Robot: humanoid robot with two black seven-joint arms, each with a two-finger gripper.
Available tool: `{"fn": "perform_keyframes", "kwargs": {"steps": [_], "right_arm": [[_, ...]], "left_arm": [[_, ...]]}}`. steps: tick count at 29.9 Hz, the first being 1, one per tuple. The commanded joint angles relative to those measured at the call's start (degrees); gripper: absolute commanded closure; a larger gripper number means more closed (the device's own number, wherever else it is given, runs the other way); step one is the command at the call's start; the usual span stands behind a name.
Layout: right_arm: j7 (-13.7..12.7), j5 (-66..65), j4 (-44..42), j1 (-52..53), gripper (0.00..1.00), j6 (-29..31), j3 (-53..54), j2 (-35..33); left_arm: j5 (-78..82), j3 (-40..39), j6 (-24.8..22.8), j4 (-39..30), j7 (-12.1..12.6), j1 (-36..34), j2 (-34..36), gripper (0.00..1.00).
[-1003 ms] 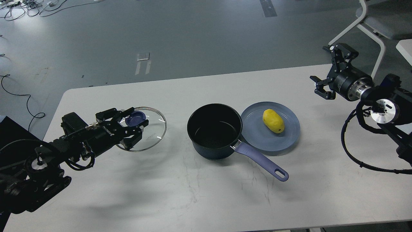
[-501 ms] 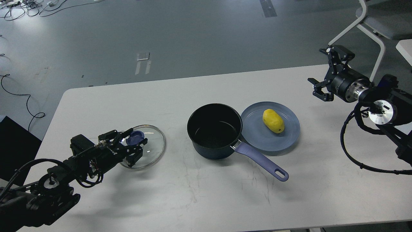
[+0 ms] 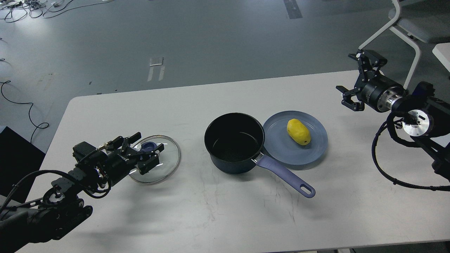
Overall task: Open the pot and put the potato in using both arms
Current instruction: 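Open the left gripper and raise it away from the lid, then grasp the yellow potato from the blue plate with the right gripper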
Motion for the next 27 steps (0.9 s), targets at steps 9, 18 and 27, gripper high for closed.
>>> {"fn": "perform_keyframes", "kwargs": {"steps": [9,18,27], "right_arm": [[4.1,-28.1,1.5,9.1,0.0,0.6,-15.4,-0.3],[13.5,-62.4,3.3,14.8,0.0,-2.7,-34.3,-2.6],[13.4,-65.2,3.0,14.2,0.03,-3.3,-41.6,-1.6]], "left_arm": [[-52.9,-4.1,-22.3,-17.3,0.0,-18.1,7.2,0.02],[-81.9,-10.8,-26.0,-12.8,25.1,-23.5,1.3,0.02],[-81.6,-12.1,-25.9,-10.9,26.2,-20.6,-0.1,0.02]]}}
